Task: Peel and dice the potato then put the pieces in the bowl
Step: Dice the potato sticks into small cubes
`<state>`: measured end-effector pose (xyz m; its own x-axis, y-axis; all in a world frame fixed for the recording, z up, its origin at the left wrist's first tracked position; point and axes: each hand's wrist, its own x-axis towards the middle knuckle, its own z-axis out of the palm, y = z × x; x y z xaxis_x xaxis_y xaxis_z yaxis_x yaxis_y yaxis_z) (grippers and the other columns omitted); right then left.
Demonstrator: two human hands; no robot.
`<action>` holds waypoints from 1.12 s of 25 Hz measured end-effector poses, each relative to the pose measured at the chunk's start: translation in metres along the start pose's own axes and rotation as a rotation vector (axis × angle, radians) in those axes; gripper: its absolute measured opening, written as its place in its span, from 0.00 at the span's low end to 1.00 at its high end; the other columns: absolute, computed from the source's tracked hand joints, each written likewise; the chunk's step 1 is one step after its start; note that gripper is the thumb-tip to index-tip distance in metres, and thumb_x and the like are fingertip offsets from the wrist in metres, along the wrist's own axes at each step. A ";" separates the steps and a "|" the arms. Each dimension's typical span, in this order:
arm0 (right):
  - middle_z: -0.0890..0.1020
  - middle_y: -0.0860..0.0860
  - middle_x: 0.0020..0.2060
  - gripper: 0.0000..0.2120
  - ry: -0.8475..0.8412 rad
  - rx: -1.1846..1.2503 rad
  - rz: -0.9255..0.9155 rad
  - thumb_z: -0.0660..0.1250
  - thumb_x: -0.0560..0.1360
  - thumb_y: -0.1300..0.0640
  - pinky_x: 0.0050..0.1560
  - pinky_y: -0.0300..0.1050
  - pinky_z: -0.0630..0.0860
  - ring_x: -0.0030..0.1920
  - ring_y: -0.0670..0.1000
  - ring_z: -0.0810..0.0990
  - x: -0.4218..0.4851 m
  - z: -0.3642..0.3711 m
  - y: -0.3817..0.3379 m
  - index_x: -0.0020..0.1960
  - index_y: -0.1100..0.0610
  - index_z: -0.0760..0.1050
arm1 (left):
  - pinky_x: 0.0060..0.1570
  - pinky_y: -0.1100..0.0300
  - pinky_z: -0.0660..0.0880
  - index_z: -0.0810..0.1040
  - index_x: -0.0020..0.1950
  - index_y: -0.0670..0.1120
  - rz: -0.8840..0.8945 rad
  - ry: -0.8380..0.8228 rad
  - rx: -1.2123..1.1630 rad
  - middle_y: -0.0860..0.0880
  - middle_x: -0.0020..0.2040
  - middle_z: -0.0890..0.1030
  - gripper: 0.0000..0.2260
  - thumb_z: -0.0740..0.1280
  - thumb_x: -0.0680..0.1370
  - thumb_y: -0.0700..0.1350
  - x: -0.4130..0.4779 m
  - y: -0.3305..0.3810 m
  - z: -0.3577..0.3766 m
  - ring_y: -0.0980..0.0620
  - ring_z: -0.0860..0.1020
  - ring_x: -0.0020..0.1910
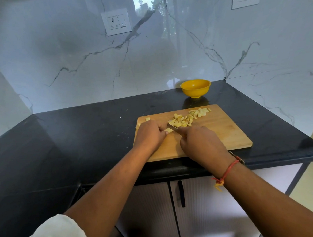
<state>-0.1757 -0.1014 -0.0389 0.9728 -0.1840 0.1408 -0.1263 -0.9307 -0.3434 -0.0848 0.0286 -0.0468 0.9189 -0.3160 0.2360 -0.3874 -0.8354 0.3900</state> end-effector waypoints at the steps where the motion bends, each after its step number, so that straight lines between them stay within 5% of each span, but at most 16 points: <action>1: 0.77 0.50 0.49 0.23 -0.009 0.000 0.002 0.58 0.83 0.52 0.49 0.44 0.79 0.46 0.48 0.76 0.001 0.001 -0.001 0.77 0.41 0.64 | 0.48 0.61 0.75 0.85 0.52 0.49 0.007 0.006 -0.006 0.52 0.45 0.84 0.07 0.69 0.79 0.49 -0.001 0.000 0.000 0.56 0.79 0.43; 11: 0.76 0.51 0.45 0.25 -0.086 -0.051 0.013 0.58 0.81 0.55 0.44 0.45 0.77 0.44 0.51 0.77 0.017 0.010 -0.006 0.76 0.39 0.65 | 0.49 0.57 0.78 0.86 0.43 0.49 0.020 0.038 0.002 0.52 0.38 0.82 0.08 0.69 0.79 0.48 0.000 -0.002 0.006 0.54 0.78 0.40; 17: 0.68 0.47 0.35 0.21 -0.071 -0.089 -0.058 0.59 0.81 0.58 0.42 0.43 0.71 0.41 0.49 0.73 0.003 0.009 -0.006 0.72 0.47 0.72 | 0.39 0.57 0.75 0.69 0.27 0.51 0.051 0.141 0.029 0.52 0.27 0.71 0.21 0.68 0.79 0.42 -0.007 0.002 0.008 0.55 0.70 0.29; 20: 0.68 0.47 0.36 0.20 -0.055 -0.119 -0.077 0.57 0.82 0.57 0.40 0.43 0.70 0.38 0.47 0.71 -0.014 0.006 -0.001 0.73 0.47 0.70 | 0.39 0.56 0.76 0.72 0.27 0.48 0.045 0.162 0.023 0.51 0.28 0.72 0.19 0.68 0.78 0.42 -0.006 0.002 0.011 0.54 0.71 0.30; 24: 0.77 0.51 0.49 0.26 -0.054 -0.188 -0.062 0.59 0.82 0.57 0.43 0.46 0.74 0.49 0.53 0.79 -0.026 0.001 0.006 0.78 0.42 0.60 | 0.41 0.56 0.77 0.81 0.33 0.45 0.057 0.147 0.011 0.50 0.32 0.79 0.13 0.69 0.78 0.43 -0.004 -0.002 0.014 0.55 0.75 0.35; 28: 0.76 0.53 0.51 0.28 -0.023 -0.235 -0.031 0.56 0.83 0.57 0.42 0.47 0.74 0.50 0.55 0.79 -0.018 0.000 0.012 0.79 0.38 0.56 | 0.40 0.64 0.68 0.85 0.42 0.48 0.072 0.146 -0.011 0.52 0.39 0.81 0.09 0.68 0.79 0.44 -0.005 -0.002 0.016 0.56 0.76 0.39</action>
<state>-0.1945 -0.1094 -0.0455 0.9808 -0.1492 0.1254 -0.1353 -0.9843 -0.1133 -0.0875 0.0250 -0.0633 0.8684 -0.3059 0.3903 -0.4538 -0.8076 0.3766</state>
